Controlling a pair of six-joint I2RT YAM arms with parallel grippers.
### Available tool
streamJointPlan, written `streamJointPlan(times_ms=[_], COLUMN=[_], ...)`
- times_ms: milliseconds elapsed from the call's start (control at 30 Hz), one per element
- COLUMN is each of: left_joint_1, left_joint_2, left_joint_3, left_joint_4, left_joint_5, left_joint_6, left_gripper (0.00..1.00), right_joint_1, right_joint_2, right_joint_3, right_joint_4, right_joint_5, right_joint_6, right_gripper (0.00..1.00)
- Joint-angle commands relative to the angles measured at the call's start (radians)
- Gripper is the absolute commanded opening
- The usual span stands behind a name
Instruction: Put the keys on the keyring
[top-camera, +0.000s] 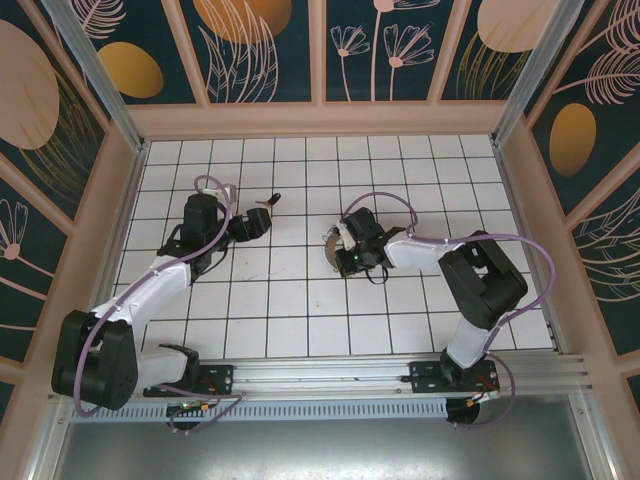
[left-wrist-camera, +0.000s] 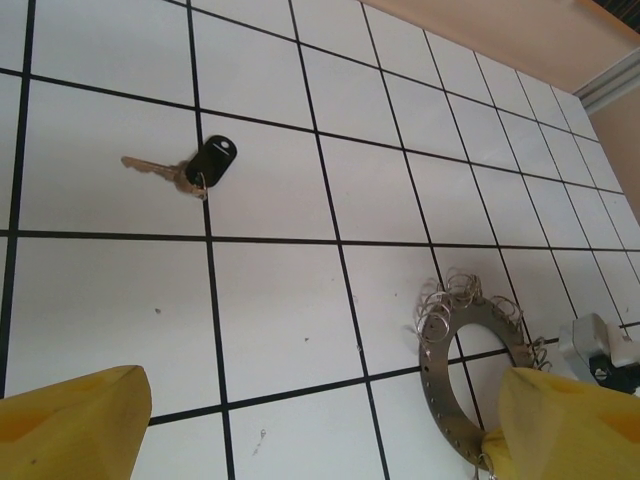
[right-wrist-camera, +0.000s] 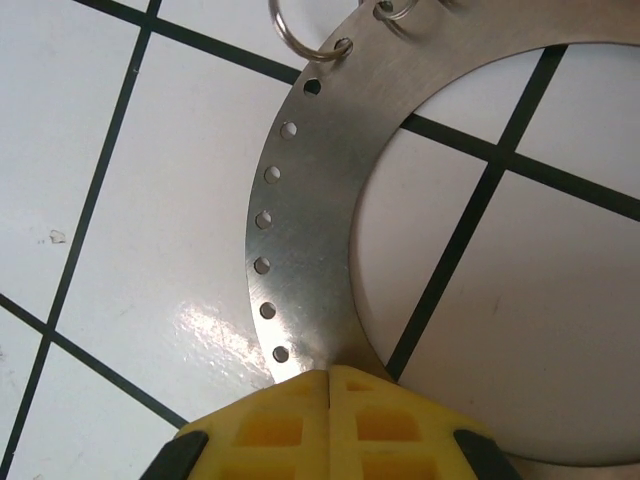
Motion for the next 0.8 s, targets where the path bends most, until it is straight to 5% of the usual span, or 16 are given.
streamJointPlan(times_ms=[0,167,767], left_joint_1=[-0.008,-0.010,-0.011], left_joint_2=[-0.019,-0.030,-0.048], left_joint_3=[-0.028,-0.040,-0.031], left_joint_4=[0.030,0.030,0.012], left_joint_5=[0.023,0.022,0.020], left_joint_6=[-0.025,-0.029,-0.017], left_gripper=[0.89,0.89,0.90], right_joint_1=[0.004,0.006,0.010], right_joint_2=[-0.055,-0.094,-0.095], right_joint_3=[-0.028,-0.050,-0.067], right_joint_4=[0.033,0.020,0.013], right_joint_5=[-0.001,0.014,0.018], right_joint_6=[0.025,0.031,0.033], right_gripper=[0.10,0.18,0.21])
